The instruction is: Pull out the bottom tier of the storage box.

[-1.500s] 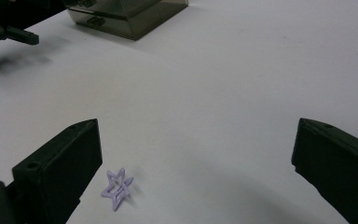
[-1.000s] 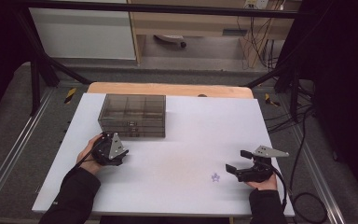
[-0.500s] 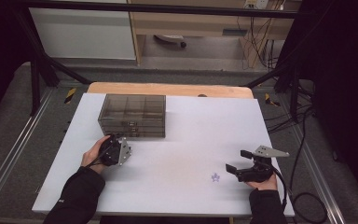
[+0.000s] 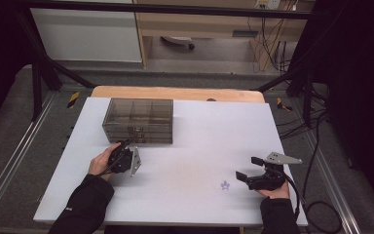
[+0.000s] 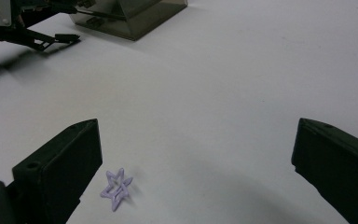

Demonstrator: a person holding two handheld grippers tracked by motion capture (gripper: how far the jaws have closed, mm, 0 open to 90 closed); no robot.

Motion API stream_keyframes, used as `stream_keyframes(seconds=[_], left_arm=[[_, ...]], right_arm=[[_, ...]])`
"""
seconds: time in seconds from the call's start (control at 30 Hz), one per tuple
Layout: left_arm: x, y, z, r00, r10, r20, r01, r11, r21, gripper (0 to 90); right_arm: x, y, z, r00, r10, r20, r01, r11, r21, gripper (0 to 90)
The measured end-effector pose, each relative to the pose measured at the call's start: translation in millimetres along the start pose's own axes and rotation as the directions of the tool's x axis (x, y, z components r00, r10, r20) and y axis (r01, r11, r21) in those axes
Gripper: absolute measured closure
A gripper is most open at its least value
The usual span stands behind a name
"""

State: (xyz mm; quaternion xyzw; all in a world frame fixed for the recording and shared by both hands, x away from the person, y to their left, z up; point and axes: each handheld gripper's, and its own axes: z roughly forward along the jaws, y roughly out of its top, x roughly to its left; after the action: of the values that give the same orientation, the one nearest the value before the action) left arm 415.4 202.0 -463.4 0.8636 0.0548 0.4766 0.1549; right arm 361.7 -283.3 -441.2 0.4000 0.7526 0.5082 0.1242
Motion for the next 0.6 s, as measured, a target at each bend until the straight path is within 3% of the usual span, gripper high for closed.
stream_keyframes(seconds=[0.3, 0.6], left_arm=[[-5.9, 1.7, 4.7, 0.9968, 0.063, -0.048, -0.062, 0.9979, 0.019, 56.5], [-14.6, 4.5, 11.1, 0.9850, 0.140, -0.100, -0.138, 0.9900, 0.033, 64.1]], right_arm=[[0.0, 0.1, 0.0, 1.0000, 0.001, -0.001, -0.001, 1.000, 0.000, 2.3], [-0.1, 0.1, 0.0, 1.0000, 0.001, 0.001, -0.001, 1.000, -0.004, 2.3]])
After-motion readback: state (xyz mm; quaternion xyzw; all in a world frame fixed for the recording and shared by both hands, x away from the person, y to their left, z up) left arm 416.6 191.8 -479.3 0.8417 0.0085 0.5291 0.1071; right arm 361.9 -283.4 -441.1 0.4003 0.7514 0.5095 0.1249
